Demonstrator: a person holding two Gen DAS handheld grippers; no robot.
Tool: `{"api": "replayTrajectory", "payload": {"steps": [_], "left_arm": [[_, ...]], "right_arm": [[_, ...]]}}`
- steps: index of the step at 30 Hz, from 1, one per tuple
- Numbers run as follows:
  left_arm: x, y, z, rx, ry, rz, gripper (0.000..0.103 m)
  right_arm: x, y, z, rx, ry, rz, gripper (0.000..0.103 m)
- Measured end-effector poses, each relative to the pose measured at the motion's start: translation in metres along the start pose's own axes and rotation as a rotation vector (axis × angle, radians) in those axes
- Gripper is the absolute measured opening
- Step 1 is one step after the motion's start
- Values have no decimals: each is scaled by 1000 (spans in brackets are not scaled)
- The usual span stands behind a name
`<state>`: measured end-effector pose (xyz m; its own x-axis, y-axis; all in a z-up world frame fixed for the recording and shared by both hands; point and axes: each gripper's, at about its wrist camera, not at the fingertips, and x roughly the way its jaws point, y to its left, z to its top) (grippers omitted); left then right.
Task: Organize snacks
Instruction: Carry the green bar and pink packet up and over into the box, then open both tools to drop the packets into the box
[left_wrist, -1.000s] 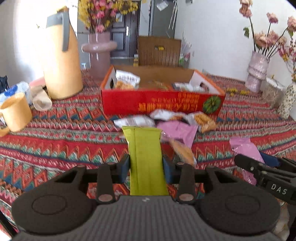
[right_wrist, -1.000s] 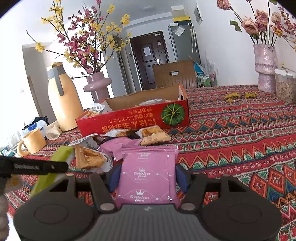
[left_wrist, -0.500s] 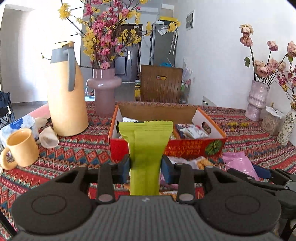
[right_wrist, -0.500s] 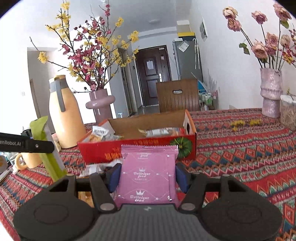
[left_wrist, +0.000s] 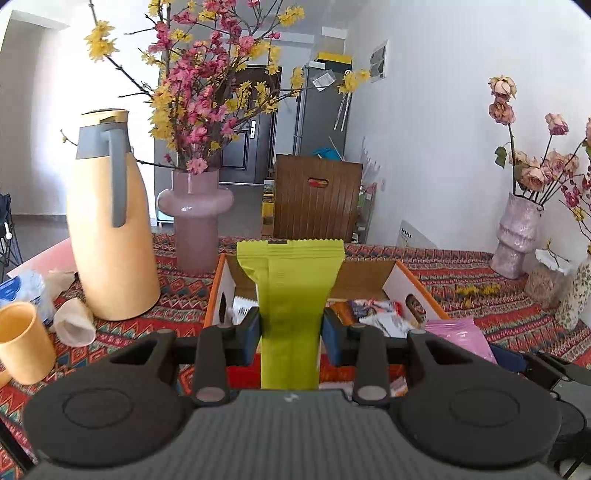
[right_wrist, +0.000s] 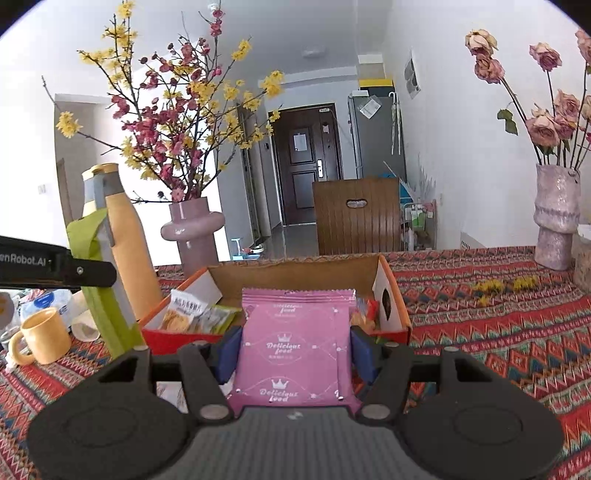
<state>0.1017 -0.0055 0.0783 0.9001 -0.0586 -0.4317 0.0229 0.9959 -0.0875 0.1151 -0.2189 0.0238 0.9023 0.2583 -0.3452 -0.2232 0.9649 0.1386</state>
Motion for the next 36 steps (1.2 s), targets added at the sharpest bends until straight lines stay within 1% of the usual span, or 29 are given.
{"api": "replayTrajectory", "payload": {"steps": [5,10,14,17,22,26,28,29,30,31,32,33,35,36], "left_arm": [[28,2,13,-16,8,13,35],[57,13,26,-64,7,38,35],[80,21,33,-91,4,62,35],[99,26,29,-103,6,80,35],[130,29,10,-81,54,99,35],[136,31,3,-75,71,88,35],[134,32,1,-77,66,82,42],[133,32,1,-79,62,78,56],[131,32,1,-81,51,77,73],[127,32,0,-82,32,86,81],[123,31,0,-82,15,94,92],[120,31,0,-81,-3,96,97],[116,29,1,-85,-21,96,103],[114,29,1,-86,-29,99,103]], "right_arm": [[24,-2,16,-8,-2,-11,61],[54,-4,35,-11,-5,-26,61],[79,-5,44,-9,-4,-42,61],[100,-7,43,-4,3,-63,61],[123,-13,27,6,25,-63,61],[135,-8,18,-12,60,-60,61],[138,-7,15,-21,76,-56,61],[137,-7,15,-23,82,-56,62],[137,-6,14,-24,83,-60,62],[135,-6,14,-23,78,-64,63],[135,-7,14,-18,73,-67,73],[132,-8,14,-12,64,-70,89],[127,-9,15,-4,40,-75,103],[125,-9,15,-1,33,-75,103]]}}
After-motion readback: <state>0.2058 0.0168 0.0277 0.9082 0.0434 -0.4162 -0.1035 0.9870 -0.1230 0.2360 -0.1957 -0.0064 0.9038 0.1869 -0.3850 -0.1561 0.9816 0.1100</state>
